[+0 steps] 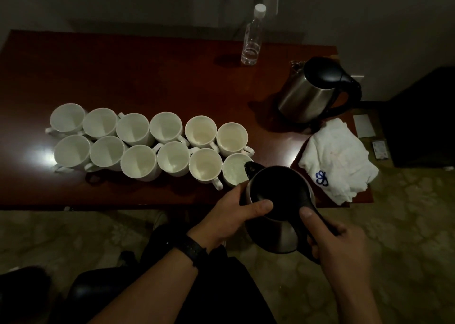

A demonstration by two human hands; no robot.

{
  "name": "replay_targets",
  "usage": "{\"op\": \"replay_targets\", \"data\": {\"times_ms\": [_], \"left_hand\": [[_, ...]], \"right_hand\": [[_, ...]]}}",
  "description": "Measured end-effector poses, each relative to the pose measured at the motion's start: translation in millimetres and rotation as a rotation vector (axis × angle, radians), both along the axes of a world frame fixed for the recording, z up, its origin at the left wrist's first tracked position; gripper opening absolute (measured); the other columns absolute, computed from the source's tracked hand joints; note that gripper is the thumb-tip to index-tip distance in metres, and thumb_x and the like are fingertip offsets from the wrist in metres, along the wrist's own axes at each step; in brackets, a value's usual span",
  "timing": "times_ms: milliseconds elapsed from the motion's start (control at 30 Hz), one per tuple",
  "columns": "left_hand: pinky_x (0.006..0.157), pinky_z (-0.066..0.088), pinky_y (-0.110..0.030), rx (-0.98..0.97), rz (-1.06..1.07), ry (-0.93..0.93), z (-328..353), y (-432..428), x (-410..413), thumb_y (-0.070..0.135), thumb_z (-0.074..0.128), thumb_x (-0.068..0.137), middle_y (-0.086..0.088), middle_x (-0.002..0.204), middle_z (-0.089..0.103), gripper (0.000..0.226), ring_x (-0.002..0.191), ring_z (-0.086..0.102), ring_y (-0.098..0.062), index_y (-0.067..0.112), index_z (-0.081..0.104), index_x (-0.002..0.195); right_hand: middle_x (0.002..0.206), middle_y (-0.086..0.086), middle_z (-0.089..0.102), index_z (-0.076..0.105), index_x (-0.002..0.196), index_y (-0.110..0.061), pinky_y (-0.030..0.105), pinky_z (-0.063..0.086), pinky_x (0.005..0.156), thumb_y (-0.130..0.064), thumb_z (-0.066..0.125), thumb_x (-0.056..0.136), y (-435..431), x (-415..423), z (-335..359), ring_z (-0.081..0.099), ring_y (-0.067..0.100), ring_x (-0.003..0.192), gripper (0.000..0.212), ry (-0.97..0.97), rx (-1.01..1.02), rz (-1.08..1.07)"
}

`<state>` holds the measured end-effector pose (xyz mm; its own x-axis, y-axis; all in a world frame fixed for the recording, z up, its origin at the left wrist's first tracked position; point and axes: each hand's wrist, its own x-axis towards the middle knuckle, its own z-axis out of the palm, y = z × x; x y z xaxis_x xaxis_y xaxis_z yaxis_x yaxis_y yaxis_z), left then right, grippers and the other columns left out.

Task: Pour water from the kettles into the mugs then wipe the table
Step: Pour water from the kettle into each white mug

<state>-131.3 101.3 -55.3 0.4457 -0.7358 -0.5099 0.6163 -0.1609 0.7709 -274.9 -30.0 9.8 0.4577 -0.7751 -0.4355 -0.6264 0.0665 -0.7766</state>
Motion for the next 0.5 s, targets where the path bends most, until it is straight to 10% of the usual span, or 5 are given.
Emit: {"op": "replay_targets", "data": {"times_ms": [500], "left_hand": [[0.107,0.050,-0.044,-0.014,-0.023,-0.013,-0.9,-1.5,-0.8,0.062,0.091,0.059,0.000,0.128,0.072,0.069,0.123,0.067,-0.022,0.038,0.070,0.121]], "right_hand": [[0.044,0.000,0.056,0.072,0.057,-0.025,0.036,0.040,0.054,-0.077,0.066,0.056,-0.3,-0.1,0.7,0.049,0.009,0.042,0.052,-0.041,-0.013,0.001]]}}
